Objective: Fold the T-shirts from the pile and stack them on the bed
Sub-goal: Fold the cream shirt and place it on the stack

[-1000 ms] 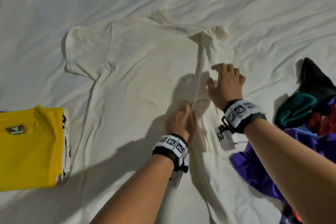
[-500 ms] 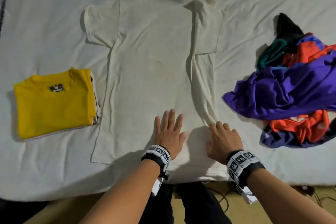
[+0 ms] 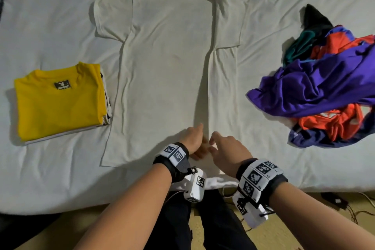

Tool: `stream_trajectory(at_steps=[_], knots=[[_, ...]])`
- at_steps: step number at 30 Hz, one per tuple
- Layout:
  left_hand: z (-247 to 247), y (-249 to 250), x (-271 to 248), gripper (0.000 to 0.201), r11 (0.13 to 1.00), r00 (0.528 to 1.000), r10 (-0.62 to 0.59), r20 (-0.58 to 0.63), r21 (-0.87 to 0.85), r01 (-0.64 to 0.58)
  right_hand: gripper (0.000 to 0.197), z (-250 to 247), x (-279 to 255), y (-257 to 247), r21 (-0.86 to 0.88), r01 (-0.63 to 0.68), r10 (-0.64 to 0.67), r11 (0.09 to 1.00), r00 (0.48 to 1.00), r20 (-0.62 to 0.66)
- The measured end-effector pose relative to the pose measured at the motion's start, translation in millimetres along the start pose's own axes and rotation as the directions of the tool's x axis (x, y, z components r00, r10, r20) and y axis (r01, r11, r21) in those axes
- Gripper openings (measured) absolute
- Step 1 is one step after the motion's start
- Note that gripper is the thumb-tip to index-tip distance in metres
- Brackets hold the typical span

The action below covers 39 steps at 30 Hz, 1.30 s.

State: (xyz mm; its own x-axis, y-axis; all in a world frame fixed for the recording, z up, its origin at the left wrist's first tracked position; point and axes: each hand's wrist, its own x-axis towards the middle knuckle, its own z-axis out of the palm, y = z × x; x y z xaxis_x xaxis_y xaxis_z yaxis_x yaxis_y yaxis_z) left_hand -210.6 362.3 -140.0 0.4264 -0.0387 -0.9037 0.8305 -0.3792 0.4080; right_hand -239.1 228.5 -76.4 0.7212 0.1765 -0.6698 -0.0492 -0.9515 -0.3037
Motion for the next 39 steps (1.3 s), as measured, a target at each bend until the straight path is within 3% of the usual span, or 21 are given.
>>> stream_trajectory(at_steps=[2,4,6,8,10,17,20,22,26,29,31,32,35,37,39], knots=[[5,-1,-3,0.09,0.996,0.999,-0.037,0.005,-0.078,0.038,0.023,8,5,9,0.07,-0.063,0.067,0.996,0.996,-0.064],[10,-4,1,0.094,1.0,0.998,-0.01,-0.069,0.005,0.011,0.02,13,16,27,0.159,-0.15,0.181,0.976,0.963,-0.2],[19,-5,2,0.083,0.988,0.99,0.049,-0.133,0.149,-0.029,0.021,18,27,46,0.303,-0.243,0.33,0.922,0.902,-0.279],[30,-9,6,0.07,0.964,0.983,0.092,-0.161,0.263,-0.047,0.024,25,36,55,0.425,-0.34,0.472,0.839,0.843,-0.259],[41,-10,3,0.053,0.928,0.963,0.168,-0.209,0.363,-0.083,0.022,34,40,57,0.47,-0.384,0.535,0.795,0.808,-0.246],[52,-25,-9,0.032,0.903,0.895,0.282,-0.346,0.411,-0.126,0.019,53,43,57,0.328,-0.311,0.419,0.892,0.842,-0.341],[49,-32,-13,0.03,0.831,0.871,0.361,-0.334,0.539,-0.138,0.021,57,38,56,0.296,-0.284,0.382,0.912,0.852,-0.36],[48,-34,-15,0.031,0.774,0.875,0.389,-0.288,0.618,-0.141,0.025,58,35,58,0.258,-0.295,0.373,0.92,0.862,-0.344],[26,-17,-20,0.035,0.686,0.926,0.3,-0.228,0.726,-0.043,0.036,46,32,69,0.128,-0.336,0.359,0.933,0.885,-0.296],[-1,13,-15,0.041,0.674,0.871,0.383,-0.308,0.738,-0.035,0.053,28,36,74,0.034,-0.284,0.278,0.958,0.895,-0.348],[-4,36,-2,0.036,0.6,0.798,0.526,-0.293,0.793,-0.104,0.06,18,51,74,-0.054,-0.198,0.157,0.979,0.893,-0.422],[1,46,8,0.037,0.532,0.781,0.583,-0.224,0.832,-0.158,0.062,14,64,73,-0.095,-0.157,0.101,0.983,0.896,-0.433],[17,56,46,0.067,0.266,0.8,0.594,0.086,0.917,-0.296,0.066,5,106,73,-0.21,-0.046,-0.037,0.977,0.926,-0.377],[11,44,68,0.07,0.103,0.796,0.581,0.172,0.954,-0.281,0.07,6,125,82,-0.291,0.027,-0.119,0.956,0.946,-0.303],[-4,29,76,0.068,0.017,0.769,0.613,0.181,0.97,-0.242,0.072,10,129,95,-0.292,0.082,-0.153,0.953,0.961,-0.23]])
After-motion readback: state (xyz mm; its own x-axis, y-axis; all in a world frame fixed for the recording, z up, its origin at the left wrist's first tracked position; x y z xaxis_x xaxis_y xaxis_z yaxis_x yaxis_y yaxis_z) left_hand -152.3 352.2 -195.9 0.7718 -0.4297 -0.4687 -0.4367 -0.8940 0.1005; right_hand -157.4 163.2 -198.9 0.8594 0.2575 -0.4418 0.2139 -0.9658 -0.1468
